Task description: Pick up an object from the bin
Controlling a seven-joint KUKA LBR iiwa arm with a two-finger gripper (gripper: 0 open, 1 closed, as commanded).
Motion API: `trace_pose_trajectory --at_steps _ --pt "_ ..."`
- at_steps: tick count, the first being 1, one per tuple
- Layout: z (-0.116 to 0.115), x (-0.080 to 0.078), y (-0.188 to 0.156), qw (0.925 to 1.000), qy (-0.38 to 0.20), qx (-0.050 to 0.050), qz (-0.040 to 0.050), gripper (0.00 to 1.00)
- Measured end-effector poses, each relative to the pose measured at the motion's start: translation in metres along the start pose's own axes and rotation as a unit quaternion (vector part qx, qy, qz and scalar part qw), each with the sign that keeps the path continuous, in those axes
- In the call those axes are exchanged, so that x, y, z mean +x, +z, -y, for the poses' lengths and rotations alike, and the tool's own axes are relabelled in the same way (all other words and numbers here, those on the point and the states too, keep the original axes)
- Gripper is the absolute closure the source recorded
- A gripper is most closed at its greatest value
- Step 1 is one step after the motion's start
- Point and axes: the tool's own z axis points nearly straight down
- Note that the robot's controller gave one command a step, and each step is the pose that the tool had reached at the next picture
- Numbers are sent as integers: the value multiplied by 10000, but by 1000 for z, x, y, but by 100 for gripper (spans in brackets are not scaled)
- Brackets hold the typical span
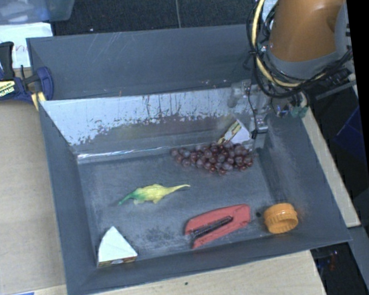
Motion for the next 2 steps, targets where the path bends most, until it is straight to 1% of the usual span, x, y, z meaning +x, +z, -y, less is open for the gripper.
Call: trace_pose_trajectory --at_steps 1,2 --pt "0 -1 -5 10000 -6 3 44 0" --pt "1 -2 65 9985 542 -1 56 0"
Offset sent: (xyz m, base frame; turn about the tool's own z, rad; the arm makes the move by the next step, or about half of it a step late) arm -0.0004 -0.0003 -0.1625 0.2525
